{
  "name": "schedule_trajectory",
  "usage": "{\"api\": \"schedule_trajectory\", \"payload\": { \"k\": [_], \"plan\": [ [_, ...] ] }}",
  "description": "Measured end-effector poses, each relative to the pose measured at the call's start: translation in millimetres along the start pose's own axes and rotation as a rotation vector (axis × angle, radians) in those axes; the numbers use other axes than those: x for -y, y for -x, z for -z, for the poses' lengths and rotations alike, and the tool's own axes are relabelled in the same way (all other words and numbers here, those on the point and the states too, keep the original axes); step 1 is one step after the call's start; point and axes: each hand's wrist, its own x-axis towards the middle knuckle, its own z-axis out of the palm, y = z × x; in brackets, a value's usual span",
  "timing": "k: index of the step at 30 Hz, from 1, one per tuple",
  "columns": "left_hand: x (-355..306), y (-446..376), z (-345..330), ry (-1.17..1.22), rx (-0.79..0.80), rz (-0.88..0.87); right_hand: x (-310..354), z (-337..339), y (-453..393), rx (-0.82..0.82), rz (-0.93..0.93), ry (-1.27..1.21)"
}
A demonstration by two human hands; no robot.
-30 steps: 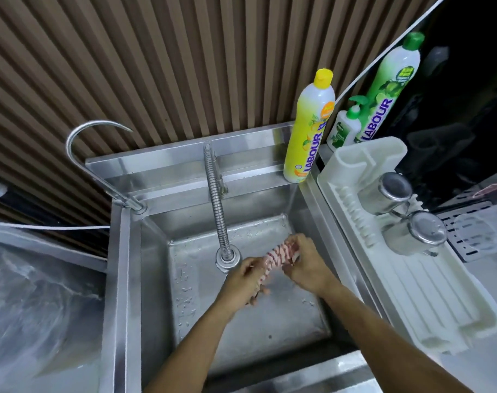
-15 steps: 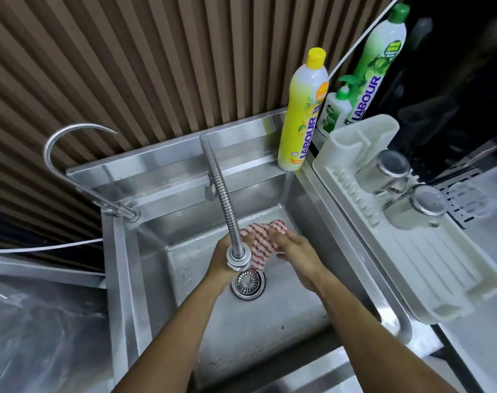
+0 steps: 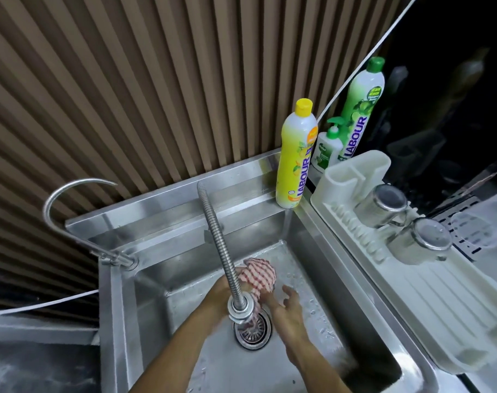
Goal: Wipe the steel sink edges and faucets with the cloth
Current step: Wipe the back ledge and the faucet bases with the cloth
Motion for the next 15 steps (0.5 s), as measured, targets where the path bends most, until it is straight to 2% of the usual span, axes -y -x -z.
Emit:
{"api": "schedule_trajectory", "payload": {
  "k": [2, 4, 6, 7, 9, 10, 11, 13, 15],
  "plan": [
    [-3, -12, 7, -0.045, -0.012, -0.027, 5, -9, 2, -0.140, 0.132, -0.029],
    [-13, -19, 10, -0.115, -0.008, -0.103, 14, -13, 1, -0.131, 0.128, -0.204],
    [-26, -20, 8, -0.176, 0.038, -0.104, 30, -13, -1, 0.045, 0.023, -0.540],
    [-35, -21, 7, -0.188, 0.090, -0.089, 39, -10, -4, 0.118, -0.012, -0.620],
    [-54, -18, 13, -0.191, 0.211, -0.053, 57, -7, -14, 0.244, -0.008, -0.670],
    [-61, -15, 21, -0.159, 0.221, -0.081, 67, -7, -17, 0.258, 0.012, -0.652],
    [-67, -11, 30, -0.082, 0.175, -0.105, 73, -7, -21, 0.244, 0.016, -0.619],
    [-71, 2, 53, -0.033, -0.123, -0.158, 86, -3, -33, 0.167, 0.050, -0.526],
    [-58, 13, 83, -0.366, -0.519, -0.248, 106, -3, -37, 0.024, 0.276, -0.227]
  ]
}}
